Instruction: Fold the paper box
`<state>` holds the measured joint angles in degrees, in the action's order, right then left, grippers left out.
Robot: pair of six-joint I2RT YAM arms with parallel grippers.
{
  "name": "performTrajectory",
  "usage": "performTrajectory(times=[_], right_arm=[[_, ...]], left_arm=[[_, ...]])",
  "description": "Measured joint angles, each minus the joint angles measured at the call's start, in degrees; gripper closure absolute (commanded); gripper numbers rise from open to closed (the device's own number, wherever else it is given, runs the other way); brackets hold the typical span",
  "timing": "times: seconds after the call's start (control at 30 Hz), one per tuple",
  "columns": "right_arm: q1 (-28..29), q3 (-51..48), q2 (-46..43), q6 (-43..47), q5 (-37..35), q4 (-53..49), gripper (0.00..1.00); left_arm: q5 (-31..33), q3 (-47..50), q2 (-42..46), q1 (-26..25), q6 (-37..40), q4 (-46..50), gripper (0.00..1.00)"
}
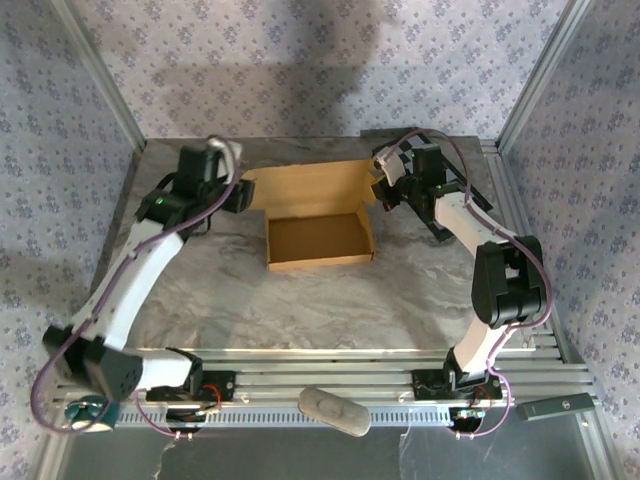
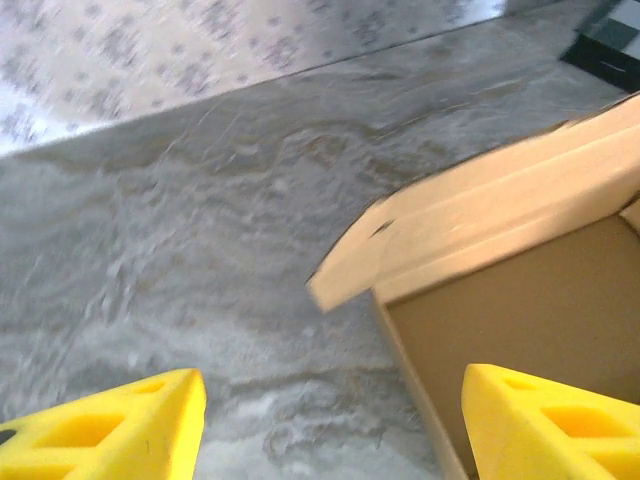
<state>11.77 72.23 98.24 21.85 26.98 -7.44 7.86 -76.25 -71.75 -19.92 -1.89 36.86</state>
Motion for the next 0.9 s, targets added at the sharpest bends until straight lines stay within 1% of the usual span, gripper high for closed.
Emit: performTrajectory(times=[0.07, 0.13, 0.17, 0.27, 0.33, 0.43, 0.53, 0.63, 0.8, 0.9], right_arm=[[0.0, 0.02, 0.0, 0.04, 0.04, -0.15, 1.0], [0.0, 0.11, 0.02, 0.24, 0.31, -0.61, 1.0], [0.0, 0.26, 0.09, 0.31, 0.44, -0.92, 1.0], [0.0, 1.33, 0.59, 0.72, 0.87, -2.03, 1.0], [0.0, 2.23, 0.94, 1.11, 1.18, -2.8, 1.0], [0.0, 3.21, 1.46, 1.38, 1.73, -3.54, 1.0], [0.0, 3.98, 2.38, 1.51, 2.27, -4.09, 1.0], [-0.28, 5.35, 3.85, 1.53, 2.93, -4.61, 1.0], [-0.2, 8.2, 5.99, 1.57, 4.02, -5.73, 1.0], [-0.15, 9.03, 6.47, 1.77, 4.37, -6.43, 1.0]], left_arm=[[-3.72, 6.21, 2.97, 5.25, -1.88, -4.55, 0.32], [-6.93, 11.06, 2.58, 9.16, -2.19, -9.99, 0.32], [-8.46, 12.63, 1.36, 10.03, -1.77, -12.37, 0.32], [-14.49, 14.27, -4.79, 12.59, -0.52, -18.56, 0.35], [-19.41, 14.29, -8.83, 15.23, -0.02, -23.12, 0.35], [-25.73, 14.21, -12.28, 18.12, 1.95, -27.91, 0.35], [-31.61, 13.22, -14.73, 18.69, 4.68, -29.81, 0.36], [-35.76, 13.09, -15.82, 18.69, 6.67, -31.5, 0.36], [-40.48, 14.1, -15.91, 18.69, 9.33, -33.7, 0.35], [-41.57, 14.95, -15.78, 18.71, 11.82, -33.79, 0.35]])
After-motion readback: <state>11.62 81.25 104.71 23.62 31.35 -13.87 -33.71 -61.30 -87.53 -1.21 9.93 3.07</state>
